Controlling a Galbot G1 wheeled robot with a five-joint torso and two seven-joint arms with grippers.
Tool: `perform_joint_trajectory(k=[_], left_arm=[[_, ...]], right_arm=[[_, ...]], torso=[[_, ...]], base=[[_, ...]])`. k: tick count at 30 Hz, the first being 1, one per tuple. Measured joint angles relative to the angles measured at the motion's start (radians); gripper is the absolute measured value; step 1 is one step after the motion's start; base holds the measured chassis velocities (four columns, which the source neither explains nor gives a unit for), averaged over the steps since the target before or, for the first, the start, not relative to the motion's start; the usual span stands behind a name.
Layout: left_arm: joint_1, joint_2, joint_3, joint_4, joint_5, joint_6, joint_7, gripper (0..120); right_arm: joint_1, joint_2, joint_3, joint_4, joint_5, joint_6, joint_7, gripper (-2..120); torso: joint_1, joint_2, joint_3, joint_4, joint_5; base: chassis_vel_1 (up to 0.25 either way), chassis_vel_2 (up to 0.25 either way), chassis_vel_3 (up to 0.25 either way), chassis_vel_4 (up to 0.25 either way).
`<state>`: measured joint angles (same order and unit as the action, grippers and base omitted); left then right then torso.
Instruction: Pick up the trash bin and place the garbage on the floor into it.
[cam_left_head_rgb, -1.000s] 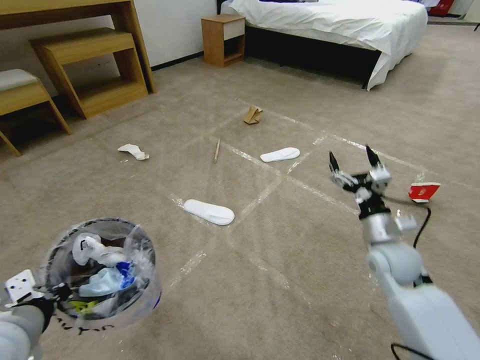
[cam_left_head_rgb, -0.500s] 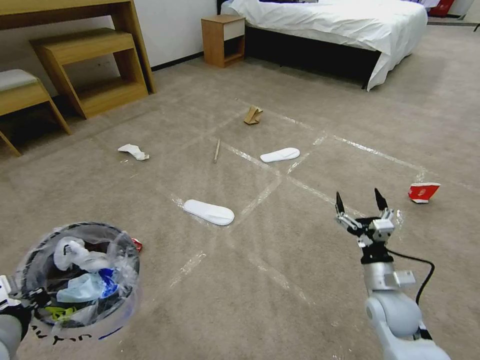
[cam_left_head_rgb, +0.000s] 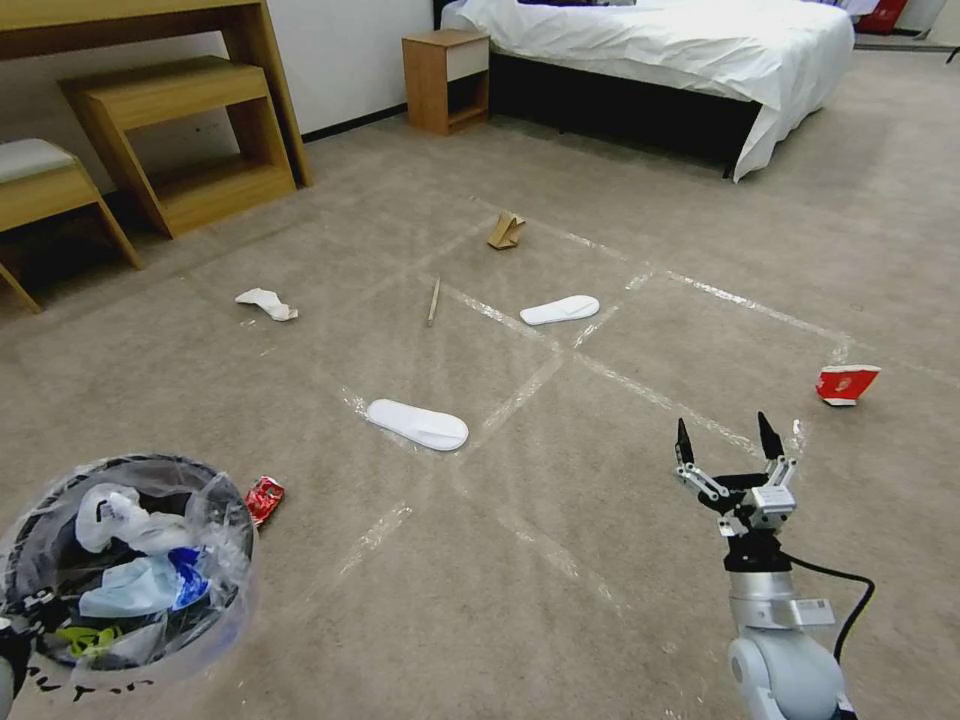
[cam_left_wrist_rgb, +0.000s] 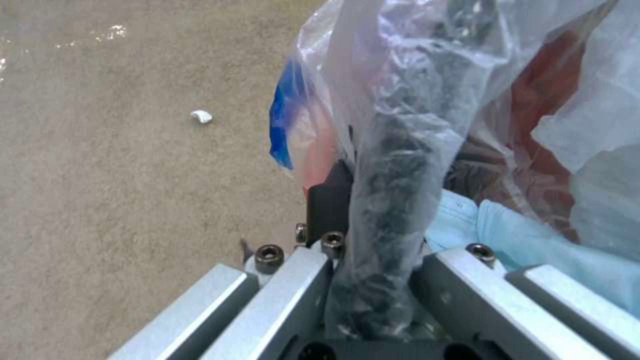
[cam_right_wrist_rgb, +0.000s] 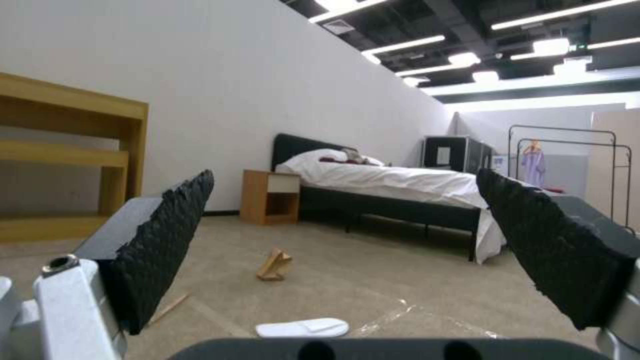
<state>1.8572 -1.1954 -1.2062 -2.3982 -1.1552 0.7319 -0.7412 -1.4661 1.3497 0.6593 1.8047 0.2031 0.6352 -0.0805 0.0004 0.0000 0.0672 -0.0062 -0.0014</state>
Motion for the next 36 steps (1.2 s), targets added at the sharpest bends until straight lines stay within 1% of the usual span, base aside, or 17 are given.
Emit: perform_joint_trajectory(k=[3, 9, 18, 21, 24, 27, 29, 31, 34, 36], left_arm=[[-0.003, -0.008, -0.001, 0.0, 0.002, 0.0, 0.0, 0], [-0.012, -0.01, -0.001, 0.0, 0.008, 0.001, -0.002, 0], [-0.029, -0.028, 0.003, -0.005, -0.052, 0.003, -0.041, 0], [-0.031, -0.029, 0.004, -0.006, -0.057, 0.003, -0.044, 0], [-0.038, -0.029, 0.015, -0.008, -0.075, 0.003, -0.049, 0], [-0.054, -0.023, 0.038, -0.013, -0.09, 0.003, -0.063, 0], [-0.058, -0.022, 0.043, -0.015, -0.098, 0.003, -0.069, 0], [-0.068, -0.017, 0.051, -0.02, -0.129, 0.003, -0.091, 0], [-0.076, -0.014, 0.057, -0.024, -0.156, 0.004, -0.106, 0], [-0.078, -0.014, 0.06, -0.025, -0.161, 0.004, -0.109, 0]], right_arm=[[-0.001, 0.002, 0.005, -0.003, -0.003, 0.01, 0.0, 100], [-0.008, 0.009, 0.01, -0.005, -0.008, 0.021, 0.0, 100], [-0.018, 0.025, 0.006, -0.012, -0.024, 0.039, -0.004, 100], [-0.019, 0.025, 0.006, -0.012, -0.025, 0.039, -0.004, 100], [-0.018, 0.026, 0.005, -0.013, -0.03, 0.04, -0.004, 100], [-0.017, 0.025, 0.006, -0.012, -0.03, 0.041, -0.004, 100], [-0.017, 0.025, 0.007, -0.011, -0.03, 0.041, -0.004, 100], [-0.017, 0.024, 0.009, -0.01, -0.03, 0.042, -0.004, 100], [-0.017, 0.024, 0.01, -0.01, -0.031, 0.043, -0.005, 100], [-0.016, 0.024, 0.01, -0.011, -0.032, 0.043, -0.005, 100]], torso=[[0.0, 0.0, 0.0, 0.0, 0.0], [0.0, 0.0, 0.0, 0.0, 0.0], [0.0, 0.0, 0.0, 0.0, 0.0], [0.0, 0.0, 0.0, 0.0, 0.0001], [0.0, 0.0, 0.0, 0.0, 0.0001], [0.0, 0.0, 0.0, 0.0001, 0.0001], [0.0, 0.0, 0.0, 0.0, 0.0001], [0.0, 0.0, 0.0, -0.0001, 0.0001], [0.0, 0.0, 0.0, -0.0001, 0.0001], [0.0, 0.0, 0.0, 0.0, 0.0001]], base=[[0.0, 0.0, 0.0, 0.0], [0.0, 0.0, 0.0, 0.0], [0.0, 0.0, 0.0, 0.0], [0.0, 0.0, 0.0, 0.0], [0.0, 0.0, 0.0, 0.0], [0.0, 0.0, 0.0, 0.0], [0.0, 0.0, 0.0, 0.0], [0.0, 0.0, 0.0, 0.0], [0.0, 0.0, 0.0, 0.0], [0.0, 0.0, 0.0, 0.0]])
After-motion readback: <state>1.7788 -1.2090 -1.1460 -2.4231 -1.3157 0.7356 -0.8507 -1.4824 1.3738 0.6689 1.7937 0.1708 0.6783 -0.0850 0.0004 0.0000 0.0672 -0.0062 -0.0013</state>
